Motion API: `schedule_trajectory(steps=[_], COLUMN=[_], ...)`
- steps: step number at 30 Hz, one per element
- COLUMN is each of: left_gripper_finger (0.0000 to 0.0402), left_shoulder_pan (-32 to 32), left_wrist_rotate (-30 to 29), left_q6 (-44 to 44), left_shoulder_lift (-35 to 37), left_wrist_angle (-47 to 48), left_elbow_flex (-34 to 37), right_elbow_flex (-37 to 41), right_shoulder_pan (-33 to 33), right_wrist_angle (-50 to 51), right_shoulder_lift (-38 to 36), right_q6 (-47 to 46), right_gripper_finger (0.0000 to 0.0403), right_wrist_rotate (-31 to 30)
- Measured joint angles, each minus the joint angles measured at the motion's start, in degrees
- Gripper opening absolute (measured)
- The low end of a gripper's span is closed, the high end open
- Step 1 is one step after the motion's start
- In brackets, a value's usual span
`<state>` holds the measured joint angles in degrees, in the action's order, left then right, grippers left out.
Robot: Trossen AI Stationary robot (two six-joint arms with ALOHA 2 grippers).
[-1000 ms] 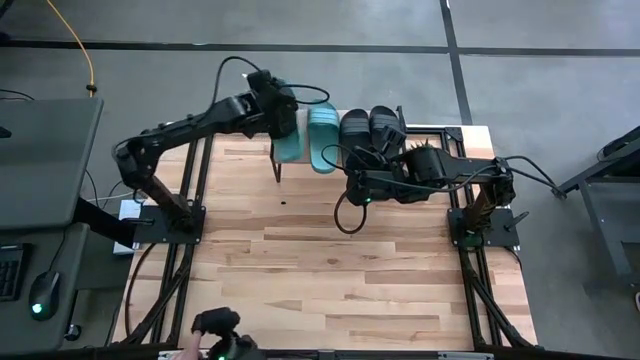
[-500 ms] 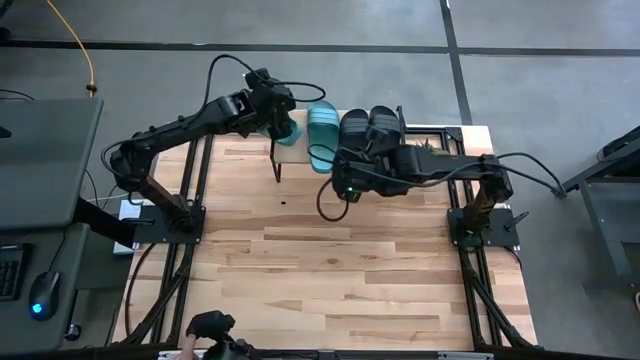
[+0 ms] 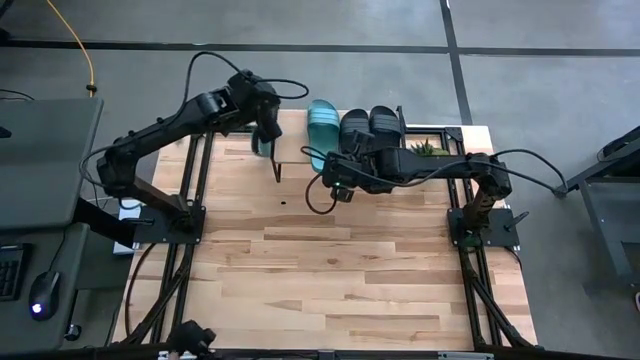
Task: Pick and place slides into the shelf
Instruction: Put the green slide on the shelf
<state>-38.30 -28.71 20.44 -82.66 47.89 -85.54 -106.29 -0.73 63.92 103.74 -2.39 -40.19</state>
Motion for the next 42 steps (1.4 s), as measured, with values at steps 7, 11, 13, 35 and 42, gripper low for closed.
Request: schedule_trajectory(steps=[7, 11, 13, 35, 42], left_gripper_finger=[0.0180, 0.0169, 0.0167, 0.0166, 0.0166], left_shoulder_pan=[0.1, 0.0, 0.0, 16.3, 25.0], left_wrist_rotate=[8.6, 11.6, 12.4, 27.3, 15.2], left_q6=[-9.5, -9.6, -9.7, -24.7, -31.2], left_shoulder_lift=[1.4, 3.4, 5.0, 39.8, 37.0], left_wrist_angle=[13.1, 11.4, 11.2, -5.0, -6.9], left_elbow_flex=[1.8, 8.0, 11.5, 47.2, 47.5], right_elbow_flex=[0.2, 0.2, 0.2, 0.3, 0.3], right_shoulder_pan=[-1.8, -2.7, -3.1, -5.0, -5.0], right_wrist_angle=[-0.3, -1.2, -1.2, -6.1, -6.4], right_shoulder_lift=[-0.1, -0.1, -0.1, 0.1, 0.1], right_q6=[-0.4, -0.6, -0.6, 1.2, 1.3], right_gripper_finger=[0.0000, 0.0000, 0.0000, 0.0000, 0.0000], right_wrist_rotate=[0.1, 0.2, 0.3, 17.8, 19.1])
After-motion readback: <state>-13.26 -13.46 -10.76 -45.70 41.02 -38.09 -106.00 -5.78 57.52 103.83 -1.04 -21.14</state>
